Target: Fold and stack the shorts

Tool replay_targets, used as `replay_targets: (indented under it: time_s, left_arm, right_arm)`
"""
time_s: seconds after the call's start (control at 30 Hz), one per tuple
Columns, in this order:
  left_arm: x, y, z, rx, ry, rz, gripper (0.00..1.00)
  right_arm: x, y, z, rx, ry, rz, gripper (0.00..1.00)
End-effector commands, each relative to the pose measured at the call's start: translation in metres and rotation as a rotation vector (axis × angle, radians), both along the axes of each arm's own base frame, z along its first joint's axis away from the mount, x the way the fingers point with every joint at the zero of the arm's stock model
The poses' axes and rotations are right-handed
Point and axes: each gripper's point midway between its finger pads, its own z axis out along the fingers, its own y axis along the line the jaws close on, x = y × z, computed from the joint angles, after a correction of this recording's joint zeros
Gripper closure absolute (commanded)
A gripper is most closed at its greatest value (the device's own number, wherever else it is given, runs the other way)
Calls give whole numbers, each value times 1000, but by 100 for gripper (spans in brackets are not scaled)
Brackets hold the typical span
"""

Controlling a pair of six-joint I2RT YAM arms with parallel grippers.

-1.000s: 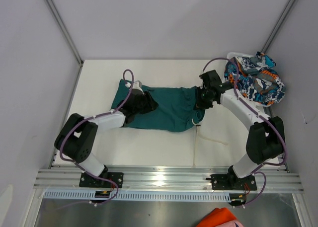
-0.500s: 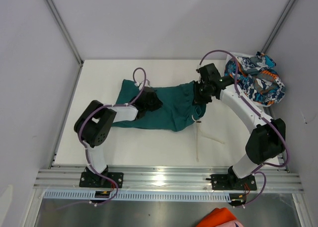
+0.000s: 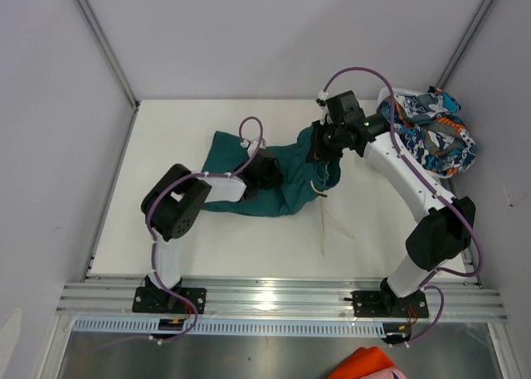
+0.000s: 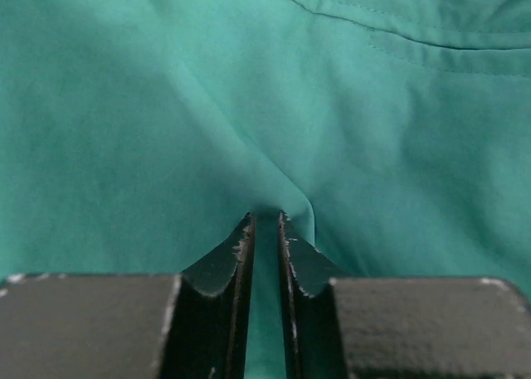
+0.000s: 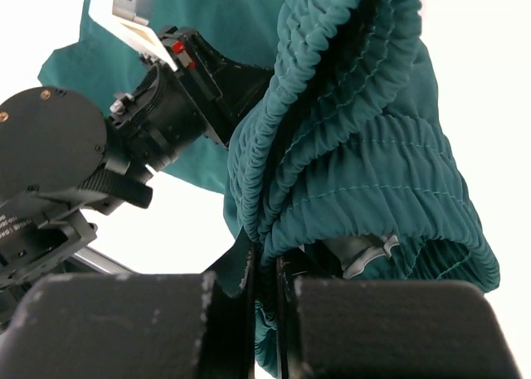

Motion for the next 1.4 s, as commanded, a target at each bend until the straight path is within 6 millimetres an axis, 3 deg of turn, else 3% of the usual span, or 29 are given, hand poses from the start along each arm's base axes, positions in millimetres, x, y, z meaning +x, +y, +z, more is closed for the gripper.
replay_targets:
  time_s: [0.0, 0.17, 0.23, 0.27, 0.3, 0.37, 0.43, 0.47, 0.5, 0.53, 0.63, 0.73, 1.0, 1.03, 1.1, 1.23, 1.3, 1.37]
  left_arm:
    - [2, -5, 10, -45, -23, 24, 80]
    - [7, 18, 55, -60, -46, 7, 66]
    - [-1, 29, 60, -91, -16, -21, 61]
    - [6, 47, 66, -93, -24, 1, 56]
    - [1, 55, 80, -116, -35, -12, 55]
    - [-4, 87, 78, -109, -18, 1, 50]
    - [-6, 109, 98, -117, -52, 15, 47]
    - [-12, 133, 88, -89, -27, 37, 45]
    - [-13, 144, 97, -82, -46, 47, 44]
    - [-18, 165, 88, -46, -23, 71, 44]
    - [-24, 200, 82, 19, 0, 129, 43]
    - [-32, 222, 58, 64, 54, 167, 43]
    - [-43, 235, 16, 136, 150, 179, 44]
    - [-45, 234, 13, 135, 156, 173, 45]
    - [-53, 232, 4, 130, 174, 162, 46]
    - [-73, 221, -7, 128, 184, 129, 47]
    - [-76, 215, -3, 136, 165, 116, 47]
    - [-80, 214, -4, 143, 164, 113, 47]
  right_arm:
    - [7, 7, 14, 27, -25, 12, 100]
    - [6, -5, 2, 13, -2, 25, 100]
    - [5, -7, 3, 7, -3, 28, 100]
    - [6, -9, 2, 6, -3, 27, 100]
    - [6, -8, 2, 6, -4, 31, 100]
    - [6, -9, 4, 7, -8, 34, 100]
    - [7, -10, 2, 7, -2, 35, 100]
    - [7, -11, 1, 4, 2, 37, 100]
    - [7, -12, 1, 2, 4, 38, 100]
    - [7, -13, 0, 0, 5, 40, 100]
    - [7, -15, -3, -11, 13, 44, 100]
    - [8, -18, -4, -28, 20, 36, 100]
    - [11, -20, -2, -148, 44, 8, 100]
    - [16, -17, 11, -150, 15, 1, 100]
    - [15, -17, 13, -196, 27, -9, 100]
    - [15, 11, 14, -228, 34, 29, 100]
    - [16, 20, 24, -248, 7, 29, 100]
    - [10, 33, 11, -305, 41, 57, 100]
